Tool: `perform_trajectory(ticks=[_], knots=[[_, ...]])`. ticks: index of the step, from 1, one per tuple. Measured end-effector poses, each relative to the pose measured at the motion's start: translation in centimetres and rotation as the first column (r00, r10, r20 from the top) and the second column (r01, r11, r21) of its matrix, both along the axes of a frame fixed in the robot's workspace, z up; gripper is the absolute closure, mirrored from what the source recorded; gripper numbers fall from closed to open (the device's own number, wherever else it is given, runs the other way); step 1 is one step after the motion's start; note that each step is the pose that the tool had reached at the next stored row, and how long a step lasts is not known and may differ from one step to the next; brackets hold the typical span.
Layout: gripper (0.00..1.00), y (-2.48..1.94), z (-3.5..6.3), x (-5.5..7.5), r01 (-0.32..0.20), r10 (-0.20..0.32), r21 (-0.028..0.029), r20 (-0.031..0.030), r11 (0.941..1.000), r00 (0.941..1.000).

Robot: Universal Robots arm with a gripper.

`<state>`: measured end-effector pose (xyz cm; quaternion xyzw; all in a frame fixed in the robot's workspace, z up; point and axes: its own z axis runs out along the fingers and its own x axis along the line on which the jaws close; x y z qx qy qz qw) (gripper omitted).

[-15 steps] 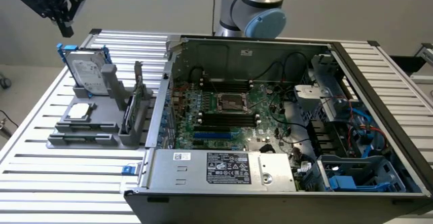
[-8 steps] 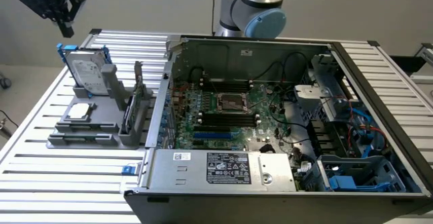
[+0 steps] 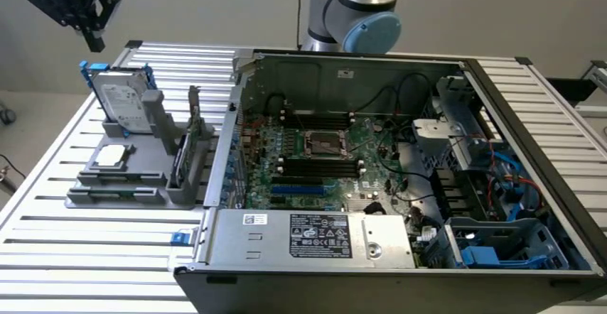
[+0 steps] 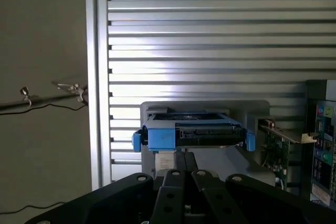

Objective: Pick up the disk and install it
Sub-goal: 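Pick up the disk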

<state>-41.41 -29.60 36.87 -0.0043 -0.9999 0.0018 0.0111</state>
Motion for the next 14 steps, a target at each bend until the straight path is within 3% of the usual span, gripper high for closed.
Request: perform_trajectory(ticks=[14], knots=[[0.89,0.04,0.01,-0.01,-0.013,0.013,0.0001,-0.0002,0.9999,0.9999]])
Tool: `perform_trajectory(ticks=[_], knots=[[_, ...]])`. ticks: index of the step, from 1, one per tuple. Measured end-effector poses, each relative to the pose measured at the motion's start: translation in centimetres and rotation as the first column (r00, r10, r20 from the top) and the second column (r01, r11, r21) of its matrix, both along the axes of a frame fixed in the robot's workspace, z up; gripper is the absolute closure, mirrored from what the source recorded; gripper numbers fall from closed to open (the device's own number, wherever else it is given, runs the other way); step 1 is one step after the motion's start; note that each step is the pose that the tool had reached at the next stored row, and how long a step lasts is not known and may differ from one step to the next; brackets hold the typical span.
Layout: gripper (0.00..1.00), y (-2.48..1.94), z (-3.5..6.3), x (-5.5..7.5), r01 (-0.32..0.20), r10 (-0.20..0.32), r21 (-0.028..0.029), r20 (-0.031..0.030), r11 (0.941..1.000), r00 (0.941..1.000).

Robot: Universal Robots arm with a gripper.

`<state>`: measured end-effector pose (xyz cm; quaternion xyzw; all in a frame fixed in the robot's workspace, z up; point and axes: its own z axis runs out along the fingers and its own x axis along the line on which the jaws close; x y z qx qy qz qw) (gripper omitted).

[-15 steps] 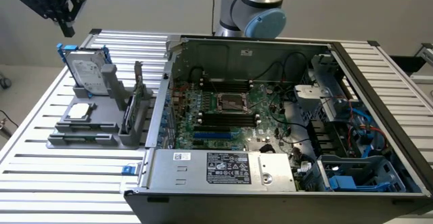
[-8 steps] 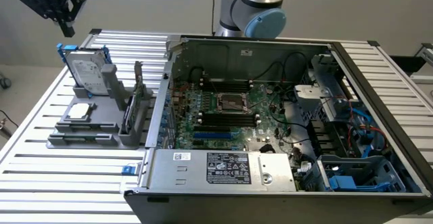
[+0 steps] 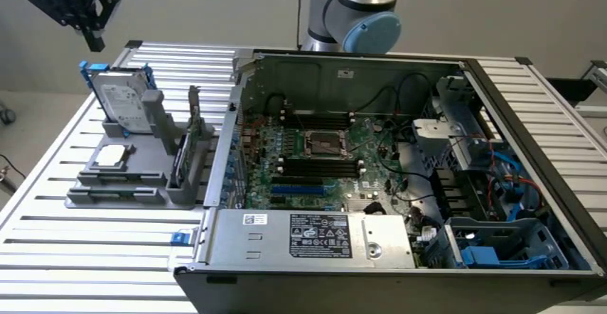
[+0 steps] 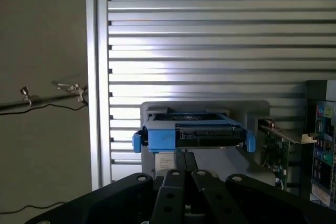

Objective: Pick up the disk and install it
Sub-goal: 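Pick up the disk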

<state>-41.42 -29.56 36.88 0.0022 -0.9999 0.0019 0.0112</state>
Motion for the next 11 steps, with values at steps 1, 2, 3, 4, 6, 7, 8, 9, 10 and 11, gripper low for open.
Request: perform_trajectory(ticks=[1,2,3,4,6,7,8,9,10,11], knots=[[0.89,0.00,0.00,0.00,-0.012,0.012,0.0004,0.0000,0.9999,0.9999],[0.89,0.01,0.00,0.00,-0.026,0.026,0.0012,0.0001,0.9997,0.9997],[0.89,0.02,-0.01,0.00,-0.041,0.041,0.0023,0.0002,0.9992,0.9992],[0.89,0.02,-0.01,0.00,-0.055,0.055,0.0031,0.0003,0.9985,0.9985],[0.89,0.03,-0.01,0.00,-0.088,0.088,0.0046,0.0005,0.9961,0.9961],[0.89,0.03,-0.01,0.00,-0.105,0.105,0.0054,0.0004,0.9945,0.9945],[0.89,0.03,0.00,0.00,-0.122,0.122,0.0061,0.0004,0.9925,0.9925],[0.89,0.03,-0.01,0.00,-0.137,0.137,0.0068,0.0006,0.9906,0.9906],[0.89,0.04,-0.01,0.00,-0.151,0.151,0.0073,0.0006,0.9885,0.9886],[0.89,0.04,-0.01,0.00,-0.164,0.164,0.0077,0.0007,0.9865,0.9865]])
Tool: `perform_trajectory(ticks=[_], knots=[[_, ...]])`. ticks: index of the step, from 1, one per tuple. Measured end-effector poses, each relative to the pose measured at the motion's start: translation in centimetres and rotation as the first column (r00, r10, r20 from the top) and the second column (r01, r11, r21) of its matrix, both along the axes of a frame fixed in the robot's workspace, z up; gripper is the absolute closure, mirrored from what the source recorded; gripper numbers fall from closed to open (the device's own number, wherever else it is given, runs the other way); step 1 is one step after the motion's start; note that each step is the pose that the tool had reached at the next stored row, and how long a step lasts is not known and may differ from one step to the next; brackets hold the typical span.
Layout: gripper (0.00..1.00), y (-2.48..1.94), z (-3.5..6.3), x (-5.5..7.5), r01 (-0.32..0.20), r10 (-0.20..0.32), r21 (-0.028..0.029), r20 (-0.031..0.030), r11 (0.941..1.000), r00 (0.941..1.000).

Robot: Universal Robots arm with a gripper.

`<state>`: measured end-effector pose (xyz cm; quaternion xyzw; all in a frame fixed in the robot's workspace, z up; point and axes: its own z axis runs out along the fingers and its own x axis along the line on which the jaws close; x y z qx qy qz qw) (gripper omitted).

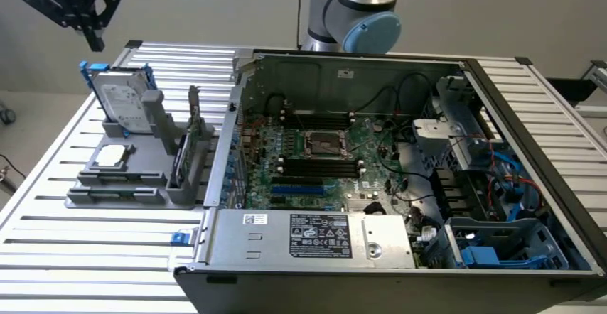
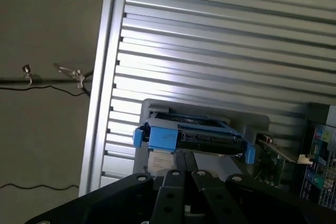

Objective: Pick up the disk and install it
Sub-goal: 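Pick up the disk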

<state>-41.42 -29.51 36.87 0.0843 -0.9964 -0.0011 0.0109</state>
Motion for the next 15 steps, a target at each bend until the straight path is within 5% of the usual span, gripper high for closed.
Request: perform_trajectory(ticks=[15], knots=[[0.89,0.53,0.00,0.00,-0.148,0.148,0.0047,0.0003,0.9890,0.9891]])
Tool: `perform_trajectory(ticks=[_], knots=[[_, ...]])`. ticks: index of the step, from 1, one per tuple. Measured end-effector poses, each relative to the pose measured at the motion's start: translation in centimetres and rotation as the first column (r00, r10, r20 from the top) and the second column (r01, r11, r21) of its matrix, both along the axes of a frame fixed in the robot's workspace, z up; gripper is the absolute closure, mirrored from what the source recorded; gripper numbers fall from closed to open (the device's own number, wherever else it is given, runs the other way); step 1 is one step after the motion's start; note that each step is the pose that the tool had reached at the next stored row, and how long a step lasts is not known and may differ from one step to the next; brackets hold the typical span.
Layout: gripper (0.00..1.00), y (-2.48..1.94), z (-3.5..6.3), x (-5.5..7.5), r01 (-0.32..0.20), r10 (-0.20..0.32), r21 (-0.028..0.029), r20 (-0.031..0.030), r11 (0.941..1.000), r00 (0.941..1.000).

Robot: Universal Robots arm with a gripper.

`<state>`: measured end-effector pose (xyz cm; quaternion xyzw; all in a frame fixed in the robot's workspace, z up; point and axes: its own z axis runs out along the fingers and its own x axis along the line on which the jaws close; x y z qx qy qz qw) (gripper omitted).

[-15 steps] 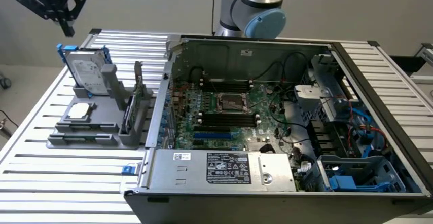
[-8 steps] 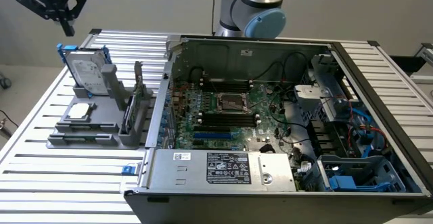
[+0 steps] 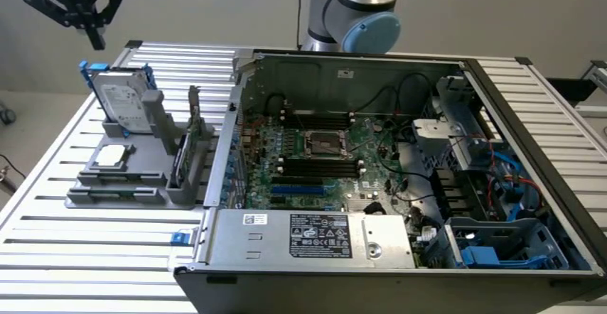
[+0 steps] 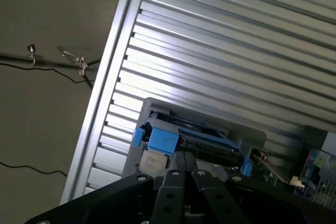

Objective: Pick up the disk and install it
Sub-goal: 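Pick up the disk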

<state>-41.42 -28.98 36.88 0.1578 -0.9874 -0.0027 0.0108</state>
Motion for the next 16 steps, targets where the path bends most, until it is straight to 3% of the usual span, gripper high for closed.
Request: perform_trajectory(ticks=[7,16], knots=[[0.89,0.06,-0.01,0.00,-0.092,0.092,0.0048,0.0001,0.9957,0.9957],[0.89,0.11,-0.08,-0.01,-0.206,0.206,0.0154,0.0019,0.9785,0.9787]])
